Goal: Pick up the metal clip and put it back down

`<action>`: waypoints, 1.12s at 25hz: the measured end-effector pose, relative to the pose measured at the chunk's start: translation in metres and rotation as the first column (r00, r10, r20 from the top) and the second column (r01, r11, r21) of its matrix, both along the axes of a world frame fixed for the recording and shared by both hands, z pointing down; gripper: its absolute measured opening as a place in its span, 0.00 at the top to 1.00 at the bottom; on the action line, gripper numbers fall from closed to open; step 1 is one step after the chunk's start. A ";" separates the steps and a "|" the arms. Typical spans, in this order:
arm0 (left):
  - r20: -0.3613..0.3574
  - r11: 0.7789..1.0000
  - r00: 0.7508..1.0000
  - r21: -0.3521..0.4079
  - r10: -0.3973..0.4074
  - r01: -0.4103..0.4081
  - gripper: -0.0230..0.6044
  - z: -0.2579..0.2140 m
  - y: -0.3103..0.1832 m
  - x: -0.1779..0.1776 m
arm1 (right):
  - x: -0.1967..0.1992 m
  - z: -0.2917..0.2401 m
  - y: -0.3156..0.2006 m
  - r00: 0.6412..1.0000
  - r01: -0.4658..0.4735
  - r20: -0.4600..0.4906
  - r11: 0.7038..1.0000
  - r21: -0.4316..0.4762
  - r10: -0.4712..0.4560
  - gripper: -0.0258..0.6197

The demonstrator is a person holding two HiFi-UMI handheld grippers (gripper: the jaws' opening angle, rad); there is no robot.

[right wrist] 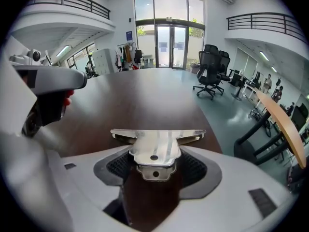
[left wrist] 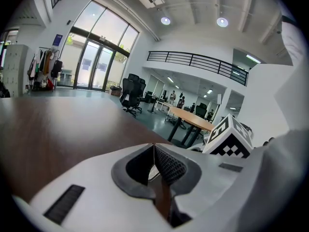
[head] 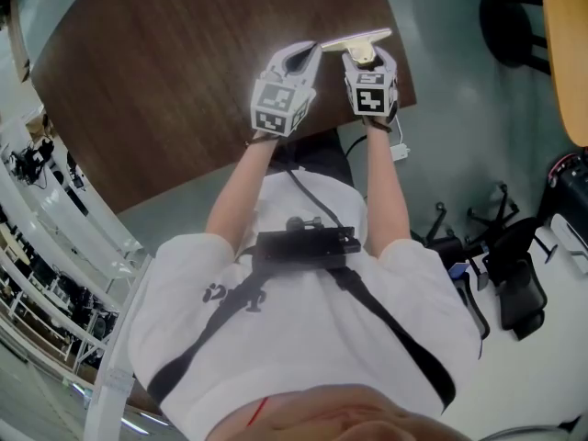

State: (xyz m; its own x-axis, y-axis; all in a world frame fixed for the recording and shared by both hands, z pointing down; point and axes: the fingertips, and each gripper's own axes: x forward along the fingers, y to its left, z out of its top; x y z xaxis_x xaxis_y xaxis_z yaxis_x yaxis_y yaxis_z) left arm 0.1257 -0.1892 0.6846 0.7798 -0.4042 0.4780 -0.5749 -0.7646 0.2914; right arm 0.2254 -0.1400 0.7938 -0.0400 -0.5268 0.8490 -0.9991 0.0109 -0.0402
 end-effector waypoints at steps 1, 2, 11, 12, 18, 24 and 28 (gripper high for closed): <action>-0.002 1.000 1.000 0.001 -0.010 0.010 0.94 -0.003 -0.002 -0.001 | 0.001 0.001 -0.001 1.000 0.004 -0.002 1.000 0.001 -0.004 0.50; -0.002 1.000 1.000 0.002 -0.017 0.017 0.94 -0.006 -0.003 -0.002 | 0.001 0.000 -0.002 1.000 0.004 -0.003 1.000 0.004 -0.004 0.50; -0.001 0.992 0.994 0.049 -0.114 0.114 0.94 -0.046 -0.006 -0.046 | -0.019 -0.087 -0.012 0.999 -0.034 0.005 0.978 0.206 0.034 0.50; -0.011 0.990 0.991 0.061 -0.130 0.131 0.94 -0.056 -0.006 -0.052 | -0.023 -0.102 -0.013 0.999 -0.036 0.008 0.972 0.232 0.035 0.50; -0.080 0.946 0.966 0.199 -0.245 0.257 0.94 -0.136 -0.017 -0.088 | -0.049 -0.200 -0.030 0.999 -0.029 0.025 0.908 0.418 0.021 0.50; -0.149 0.878 0.936 0.324 -0.320 0.352 0.94 -0.210 -0.030 -0.137 | -0.088 -0.291 -0.054 0.998 0.027 0.024 0.814 0.580 -0.051 0.50; -0.189 0.824 0.905 0.374 -0.381 0.425 0.94 -0.247 -0.047 -0.169 | -0.111 -0.344 -0.079 0.995 0.043 0.038 0.746 0.664 -0.091 0.50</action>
